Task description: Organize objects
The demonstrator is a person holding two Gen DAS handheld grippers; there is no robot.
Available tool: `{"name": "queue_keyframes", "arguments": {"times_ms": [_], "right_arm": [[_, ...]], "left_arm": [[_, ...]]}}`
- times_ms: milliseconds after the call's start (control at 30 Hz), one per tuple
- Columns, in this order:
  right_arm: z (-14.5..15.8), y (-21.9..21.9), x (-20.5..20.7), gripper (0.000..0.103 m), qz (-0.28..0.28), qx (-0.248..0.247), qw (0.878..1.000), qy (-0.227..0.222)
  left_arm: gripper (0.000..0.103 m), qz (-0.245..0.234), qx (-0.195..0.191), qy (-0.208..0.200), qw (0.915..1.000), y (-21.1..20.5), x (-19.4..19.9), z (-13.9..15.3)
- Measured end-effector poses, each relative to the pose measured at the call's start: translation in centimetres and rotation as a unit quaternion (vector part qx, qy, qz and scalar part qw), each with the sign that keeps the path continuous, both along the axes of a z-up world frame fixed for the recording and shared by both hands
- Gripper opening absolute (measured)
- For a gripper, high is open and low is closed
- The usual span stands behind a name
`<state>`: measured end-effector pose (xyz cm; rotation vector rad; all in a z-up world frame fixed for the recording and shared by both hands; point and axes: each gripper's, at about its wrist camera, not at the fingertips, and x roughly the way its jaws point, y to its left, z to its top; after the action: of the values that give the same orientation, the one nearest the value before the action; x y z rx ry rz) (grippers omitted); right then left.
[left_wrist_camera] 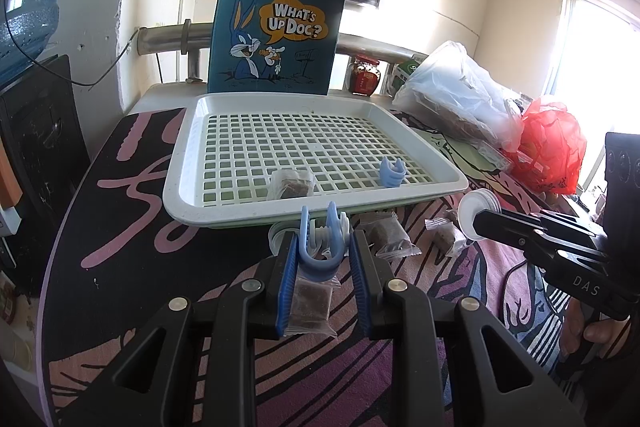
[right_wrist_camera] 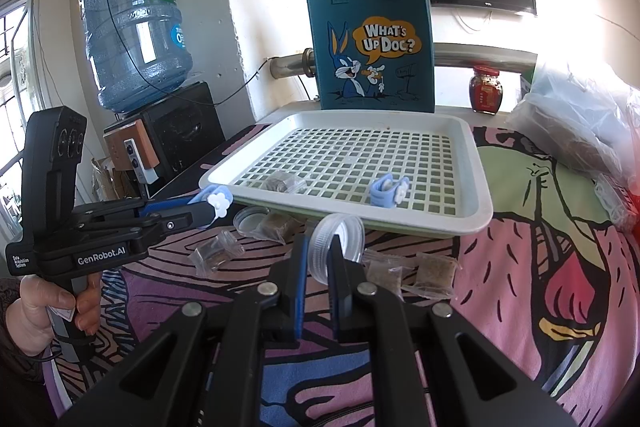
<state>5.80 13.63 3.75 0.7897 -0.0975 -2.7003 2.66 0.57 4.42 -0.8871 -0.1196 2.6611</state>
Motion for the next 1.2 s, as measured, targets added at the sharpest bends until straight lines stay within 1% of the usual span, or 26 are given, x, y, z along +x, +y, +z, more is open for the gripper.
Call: {"name": "queue_keyframes", "arguments": {"times_ms": [600, 1200], "right_arm": [[0.04, -0.1, 0.04, 0.009, 0.0, -0.001, 1.0, -0.001], [0.05, -0.13, 0.02, 0.009, 0.0, -0.003, 1.0, -0.004]], "left_arm": [[0.024, 0.002, 0.0, -0.004, 1.0, -0.05, 0.03, -0.58], [0.024, 0.002, 0.0, -0.005, 1.0, -0.05, -0.03, -0.56]]}}
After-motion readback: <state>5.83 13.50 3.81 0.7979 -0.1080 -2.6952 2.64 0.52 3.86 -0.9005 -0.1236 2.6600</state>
